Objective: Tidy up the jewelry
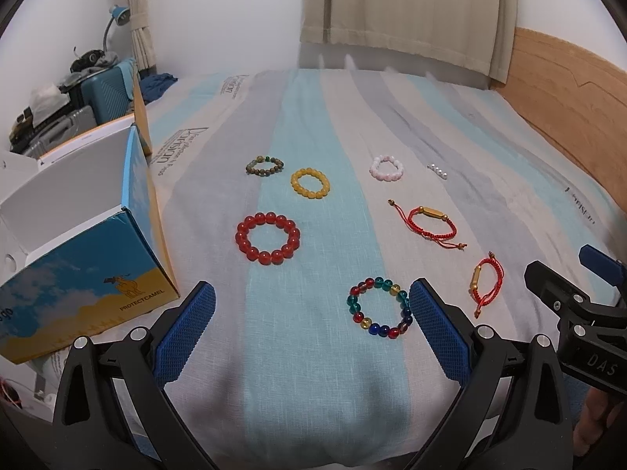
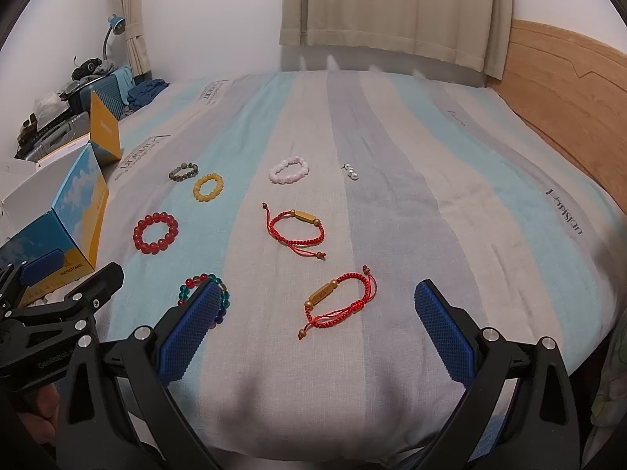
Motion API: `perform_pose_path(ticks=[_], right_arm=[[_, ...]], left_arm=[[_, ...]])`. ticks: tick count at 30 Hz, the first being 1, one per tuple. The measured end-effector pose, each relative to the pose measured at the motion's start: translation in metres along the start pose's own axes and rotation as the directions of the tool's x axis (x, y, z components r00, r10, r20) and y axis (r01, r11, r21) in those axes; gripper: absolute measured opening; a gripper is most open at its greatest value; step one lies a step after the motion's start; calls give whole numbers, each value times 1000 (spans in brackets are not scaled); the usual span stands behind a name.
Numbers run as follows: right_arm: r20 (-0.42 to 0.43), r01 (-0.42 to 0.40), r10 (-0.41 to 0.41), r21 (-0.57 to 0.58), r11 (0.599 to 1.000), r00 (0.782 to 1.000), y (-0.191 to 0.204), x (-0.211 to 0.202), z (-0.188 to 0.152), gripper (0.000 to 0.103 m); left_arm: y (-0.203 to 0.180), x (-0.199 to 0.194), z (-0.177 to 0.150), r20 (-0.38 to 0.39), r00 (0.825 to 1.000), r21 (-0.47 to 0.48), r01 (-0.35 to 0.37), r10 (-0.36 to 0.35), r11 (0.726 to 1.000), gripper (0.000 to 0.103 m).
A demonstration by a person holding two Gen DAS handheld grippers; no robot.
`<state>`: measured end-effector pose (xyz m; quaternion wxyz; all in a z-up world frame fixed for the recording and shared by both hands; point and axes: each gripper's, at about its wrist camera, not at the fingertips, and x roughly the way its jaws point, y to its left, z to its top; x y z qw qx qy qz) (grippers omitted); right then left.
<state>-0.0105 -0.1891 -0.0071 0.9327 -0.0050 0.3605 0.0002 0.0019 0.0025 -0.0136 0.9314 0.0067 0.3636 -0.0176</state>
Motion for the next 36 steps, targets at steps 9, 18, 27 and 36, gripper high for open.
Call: perform_pose_path(ticks=[9,18,27,36], right_arm=[[-5,-3,3,-5,1000,1000,1,0,-1,96],[-13,18,-19,-27,999,1000,9,5,-3,96],[-7,15,-16,-36,999,1000,12,2,-6,96],[-6,-3,3,-2,1000,1000,1,-1,-3,96]], left_arm=[[2,1,0,-9,1000,2,-2,2,1000,97],[4,1,2,-15,1000,-7,7,-8,1000,97],[-5,10,0,-41,999,30,-5,6,1000,97],[-6,7,1,-32,999,33,-13,14,999,97]])
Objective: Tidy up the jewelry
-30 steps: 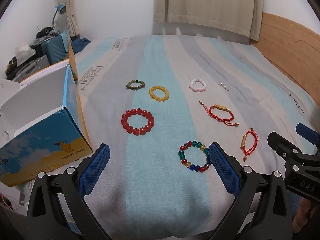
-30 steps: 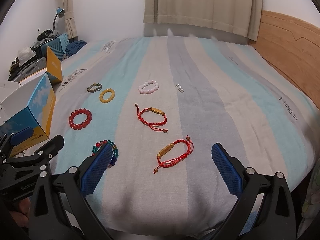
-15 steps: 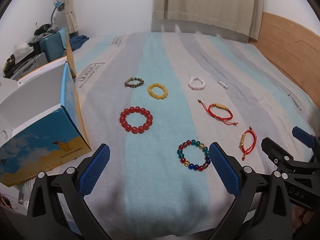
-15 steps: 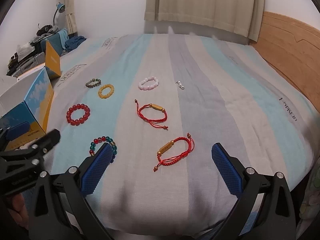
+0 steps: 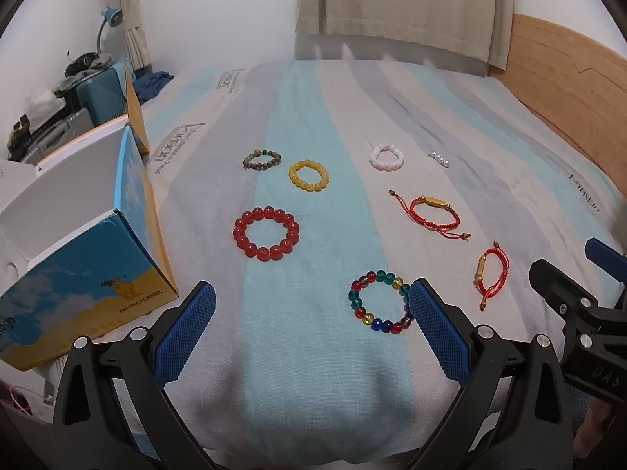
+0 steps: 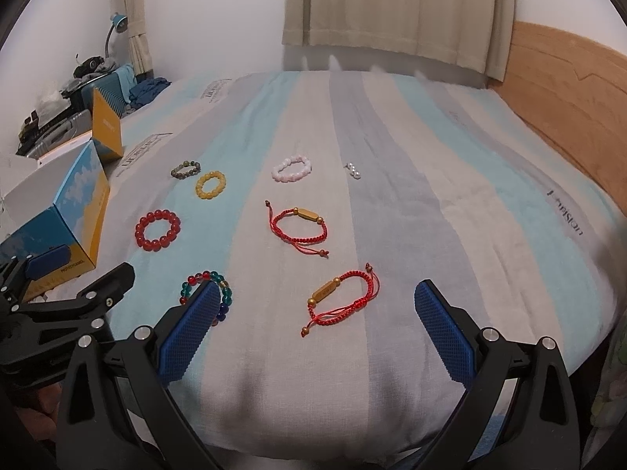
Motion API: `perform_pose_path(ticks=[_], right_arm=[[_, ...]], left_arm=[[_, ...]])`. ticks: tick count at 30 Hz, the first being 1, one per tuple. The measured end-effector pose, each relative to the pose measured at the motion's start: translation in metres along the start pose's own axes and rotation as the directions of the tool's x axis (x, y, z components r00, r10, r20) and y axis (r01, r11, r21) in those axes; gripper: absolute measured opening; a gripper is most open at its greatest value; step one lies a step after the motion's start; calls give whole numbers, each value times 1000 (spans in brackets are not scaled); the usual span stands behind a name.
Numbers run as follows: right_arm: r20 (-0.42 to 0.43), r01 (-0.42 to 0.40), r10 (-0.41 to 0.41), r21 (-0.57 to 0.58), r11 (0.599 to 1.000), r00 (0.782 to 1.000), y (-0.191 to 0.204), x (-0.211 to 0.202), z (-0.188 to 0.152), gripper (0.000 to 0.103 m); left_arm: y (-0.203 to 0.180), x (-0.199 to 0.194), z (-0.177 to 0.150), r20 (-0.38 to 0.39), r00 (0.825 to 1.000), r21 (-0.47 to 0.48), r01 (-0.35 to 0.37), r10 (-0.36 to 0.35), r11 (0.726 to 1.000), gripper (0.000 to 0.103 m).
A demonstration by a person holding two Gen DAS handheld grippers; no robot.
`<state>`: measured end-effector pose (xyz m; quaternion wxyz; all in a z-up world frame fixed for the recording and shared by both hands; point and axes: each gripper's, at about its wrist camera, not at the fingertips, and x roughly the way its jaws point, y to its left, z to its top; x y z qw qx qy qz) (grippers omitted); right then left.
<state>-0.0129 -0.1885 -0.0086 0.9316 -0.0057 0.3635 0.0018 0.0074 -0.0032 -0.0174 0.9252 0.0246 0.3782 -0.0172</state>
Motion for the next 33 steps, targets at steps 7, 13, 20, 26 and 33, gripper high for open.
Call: perform_pose_path(ticks=[7,13,20,26,33], right_arm=[[-6,3,-3,1,1000,1000,-1,2,0,96],[-5,4,-4,-11,1000,1000,3,2,-1,96],[-11,5,-5,-10,1000,1000,4,3,0,96],[-11,6,-6,-11,1000,1000,4,4,0,96],[-3,14,-14,-13,1000,1000,-3,0,14,96]], left_arm=[[0,0,1,-2,1000,-4,5,-5,1000,97],[3,1,1,-4,1000,-15,5,-5,1000,97],[4,0,1,-5,1000,-18,8,-8,1000,97],[4,0,2,-9,1000,-17,9,-10,1000,97],[1,-1,8,-21,999,-10,27,-27,1000,97]])
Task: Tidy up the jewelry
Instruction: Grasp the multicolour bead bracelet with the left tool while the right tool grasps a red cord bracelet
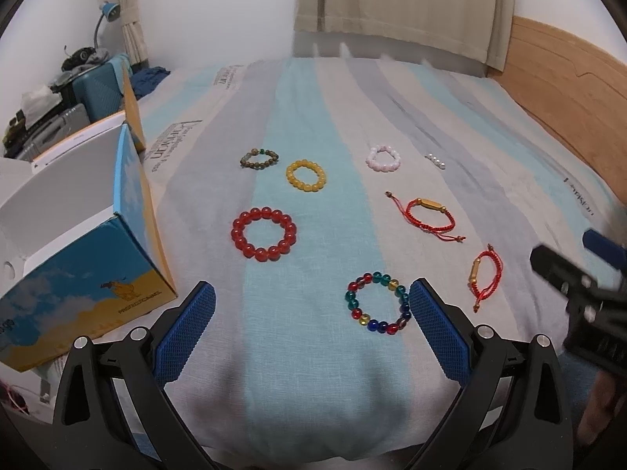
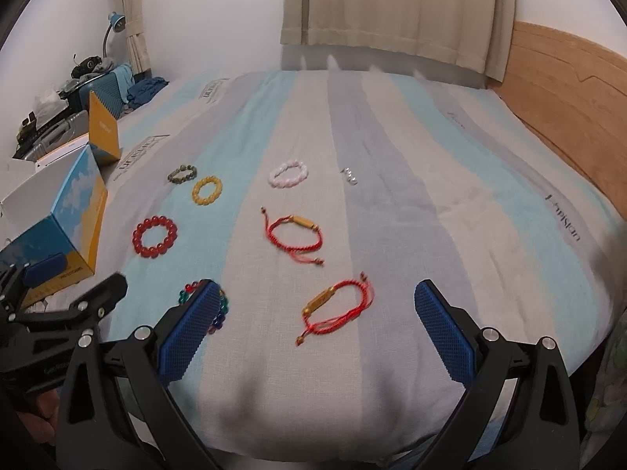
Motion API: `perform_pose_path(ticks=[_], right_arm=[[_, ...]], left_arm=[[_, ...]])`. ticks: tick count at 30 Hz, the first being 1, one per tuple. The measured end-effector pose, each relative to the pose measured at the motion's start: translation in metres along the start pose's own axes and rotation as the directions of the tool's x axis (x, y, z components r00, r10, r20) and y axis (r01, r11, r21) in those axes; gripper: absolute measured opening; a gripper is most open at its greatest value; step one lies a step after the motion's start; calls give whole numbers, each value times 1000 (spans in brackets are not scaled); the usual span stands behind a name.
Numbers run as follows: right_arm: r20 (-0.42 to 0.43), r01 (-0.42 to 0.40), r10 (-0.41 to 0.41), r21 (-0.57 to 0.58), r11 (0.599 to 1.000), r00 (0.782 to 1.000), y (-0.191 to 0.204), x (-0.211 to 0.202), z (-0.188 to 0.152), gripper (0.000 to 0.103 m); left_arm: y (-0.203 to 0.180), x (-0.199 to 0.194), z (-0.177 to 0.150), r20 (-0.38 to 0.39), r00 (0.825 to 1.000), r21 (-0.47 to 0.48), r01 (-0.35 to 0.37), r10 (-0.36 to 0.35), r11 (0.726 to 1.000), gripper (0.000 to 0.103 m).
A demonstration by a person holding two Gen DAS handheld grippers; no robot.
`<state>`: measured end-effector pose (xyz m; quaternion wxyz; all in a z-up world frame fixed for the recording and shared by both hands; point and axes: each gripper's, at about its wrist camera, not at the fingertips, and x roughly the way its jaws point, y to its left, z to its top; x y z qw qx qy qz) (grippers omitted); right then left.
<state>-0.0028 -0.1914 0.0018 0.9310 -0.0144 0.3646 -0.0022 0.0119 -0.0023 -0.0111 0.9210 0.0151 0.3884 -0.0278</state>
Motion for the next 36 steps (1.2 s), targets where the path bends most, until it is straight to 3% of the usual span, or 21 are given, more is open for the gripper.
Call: perform_pose_path(ticks=[2,6,11,13,17,24,25,29,34,36], right_arm=[[-13,9,-9,8,1000,1000,-10,4,10,96],[-133,-11,17,46,999,991,-32,29,21,96],[-290,-42,67,91,995,955,-47,69,17,95],[-343,-56,87,100,993,935,-47,87,10,85],[-397,-74,119,125,989,910,-47,110,-2,78],[-422,-89,147,153,984,895,-47,132,-10,76],[-425,-92,150,155,984,893,-48,134,-10,75],[-428,-93,151,153,984,891,-45,141,-13,64],[-413,-96,145,137,986,899,-45,141,-11,42],[-406,-98,145,134,986,902,-46,141,-11,28]], left_arm=[[-6,3,3,-15,1000,22,3,-3,1000,97],[-21,14,3,-50,998,61,28,-25,998,97],[-41,42,-3,-127,990,97,71,-59,993,97],[-50,56,-8,-158,986,111,79,-61,991,97],[-58,76,-17,-190,979,104,96,-75,990,97],[-56,102,-21,-229,970,63,94,-77,994,96],[-55,106,-21,-232,970,55,94,-79,994,91],[-53,111,-21,-246,966,44,96,-83,994,87],[-52,114,-21,-248,966,53,89,-73,995,73],[-52,112,-21,-249,966,56,87,-70,995,65]])
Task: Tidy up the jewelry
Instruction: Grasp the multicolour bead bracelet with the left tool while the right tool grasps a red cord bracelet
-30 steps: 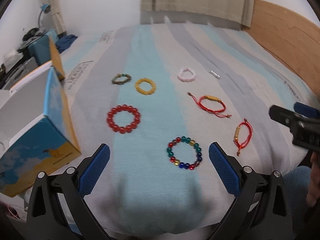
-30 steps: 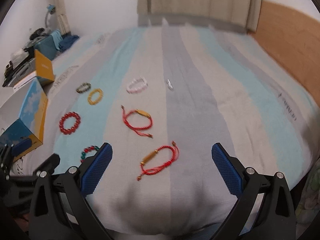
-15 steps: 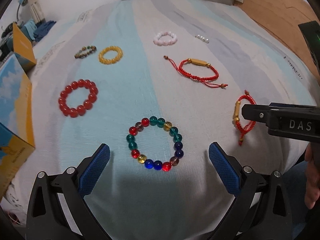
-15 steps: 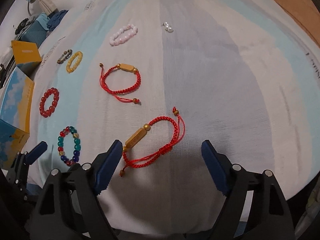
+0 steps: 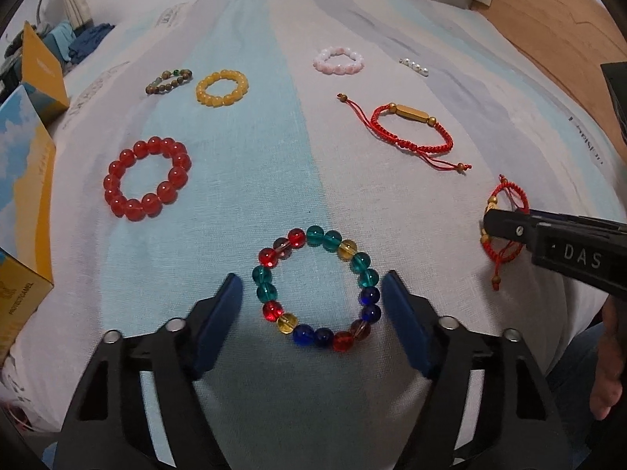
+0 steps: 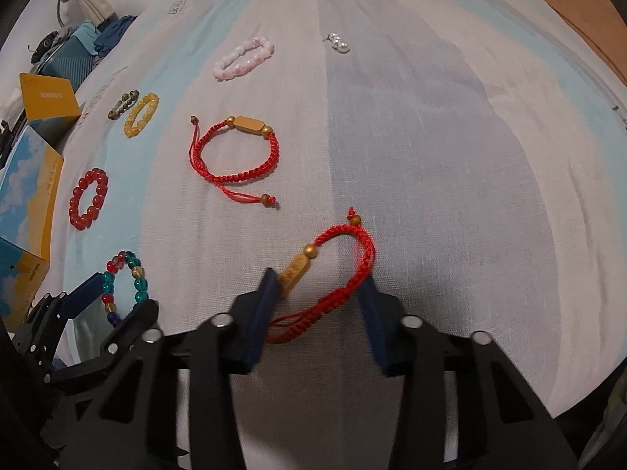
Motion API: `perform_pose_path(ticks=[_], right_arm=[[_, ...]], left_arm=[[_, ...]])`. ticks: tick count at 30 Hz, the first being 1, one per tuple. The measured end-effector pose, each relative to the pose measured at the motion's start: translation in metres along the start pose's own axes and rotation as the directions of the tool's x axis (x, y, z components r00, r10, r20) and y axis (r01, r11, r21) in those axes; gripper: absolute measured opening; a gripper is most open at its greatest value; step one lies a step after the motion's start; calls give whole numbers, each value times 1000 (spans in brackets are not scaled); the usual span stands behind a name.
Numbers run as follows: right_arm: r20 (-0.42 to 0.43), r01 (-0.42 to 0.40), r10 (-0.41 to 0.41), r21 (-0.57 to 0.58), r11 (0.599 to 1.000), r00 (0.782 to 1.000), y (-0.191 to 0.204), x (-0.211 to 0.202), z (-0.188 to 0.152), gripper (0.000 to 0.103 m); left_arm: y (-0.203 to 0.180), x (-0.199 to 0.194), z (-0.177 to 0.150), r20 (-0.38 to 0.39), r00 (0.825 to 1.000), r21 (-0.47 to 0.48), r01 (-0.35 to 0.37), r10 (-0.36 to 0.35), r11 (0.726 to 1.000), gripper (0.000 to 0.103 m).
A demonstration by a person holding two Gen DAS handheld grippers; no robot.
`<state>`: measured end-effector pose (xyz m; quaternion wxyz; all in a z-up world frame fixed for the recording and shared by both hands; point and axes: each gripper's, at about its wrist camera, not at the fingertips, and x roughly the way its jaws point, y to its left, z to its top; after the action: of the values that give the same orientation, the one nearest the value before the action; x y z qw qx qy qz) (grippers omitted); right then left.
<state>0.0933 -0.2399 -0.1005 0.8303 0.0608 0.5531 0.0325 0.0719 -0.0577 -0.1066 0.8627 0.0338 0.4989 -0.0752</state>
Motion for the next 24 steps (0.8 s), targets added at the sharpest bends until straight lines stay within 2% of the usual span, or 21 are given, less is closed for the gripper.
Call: perform_pose_path(ticks=[3,5,7,9,12,16,24], right_arm=[[11,-6,6,2,1000,1000,-2,-2,0,18],[18,-7,7,-5,1000,1000,-2,-4,0,17],[23,-6,7,-9,1000,1000,-1,-4,-1,15],[32,1,-1,-10,1000,999,-1,-6,-2,13],[45,13,-13,-16,1000,999,2,-7,-2,13],[74,26,-26,-2,1000,997,0,-11,-2,11],[86,-14,11,28,1000,996,-5,-18,1,7]], left_arm=[[1,-3,-1,-3,1000,0,-5,5,1000,51],[3,-5,-2,-2,1000,3,-15,15,1000,41],[7,-6,-2,-3,1000,-7,-12,12,1000,24],[12,-8,-2,-6,1000,-27,13,-13,1000,17],[17,-10,-1,-5,999,-43,45,-46,998,10],[20,-13,-1,3,998,-47,57,-57,997,9],[22,-25,4,19,998,-46,67,-66,997,9]])
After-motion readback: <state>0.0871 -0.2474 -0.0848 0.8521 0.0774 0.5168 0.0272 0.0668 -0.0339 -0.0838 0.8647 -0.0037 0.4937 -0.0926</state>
